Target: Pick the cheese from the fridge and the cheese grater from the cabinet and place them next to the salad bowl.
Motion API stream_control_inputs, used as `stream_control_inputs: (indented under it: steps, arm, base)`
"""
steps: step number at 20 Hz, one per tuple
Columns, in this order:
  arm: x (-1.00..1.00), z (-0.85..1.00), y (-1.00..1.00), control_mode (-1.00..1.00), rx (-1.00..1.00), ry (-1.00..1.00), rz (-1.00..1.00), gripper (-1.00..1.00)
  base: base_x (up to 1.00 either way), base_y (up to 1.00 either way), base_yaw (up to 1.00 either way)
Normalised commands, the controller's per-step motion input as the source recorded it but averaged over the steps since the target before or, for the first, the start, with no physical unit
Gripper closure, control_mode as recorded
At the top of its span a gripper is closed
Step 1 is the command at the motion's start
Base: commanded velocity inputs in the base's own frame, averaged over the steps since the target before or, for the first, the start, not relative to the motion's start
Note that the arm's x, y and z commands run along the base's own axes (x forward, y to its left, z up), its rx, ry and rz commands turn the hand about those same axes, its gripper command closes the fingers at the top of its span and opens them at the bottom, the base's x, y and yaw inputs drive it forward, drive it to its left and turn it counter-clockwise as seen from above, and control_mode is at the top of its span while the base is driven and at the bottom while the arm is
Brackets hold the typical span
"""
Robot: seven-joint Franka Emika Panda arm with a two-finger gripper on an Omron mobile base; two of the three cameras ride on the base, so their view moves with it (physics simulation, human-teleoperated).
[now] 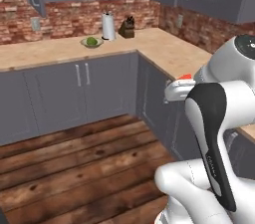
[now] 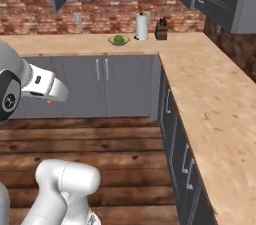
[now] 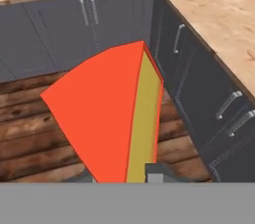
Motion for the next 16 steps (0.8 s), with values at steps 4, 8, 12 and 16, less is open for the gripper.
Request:
stream_control_inputs:
  steps: [4, 8, 12, 16]
  arm:
    - [0.00, 0.00, 0.00, 1.00, 0.00, 0.00, 0.00, 1.00]
    - [0.00, 0.00, 0.00, 1.00, 0.00, 0.00, 0.00, 1.00]
    - [0.00, 0.00, 0.00, 1.00, 0.00, 0.00, 0.00, 1.00]
    - [0.00, 0.00, 0.00, 1.00, 0.00, 0.00, 0.00, 1.00]
  base:
    - [1.00, 0.01, 0.00]
    - [1.00, 0.00, 0.00]
    - [1.00, 0.00, 0.00]
    - [1.00, -0.01, 0.00]
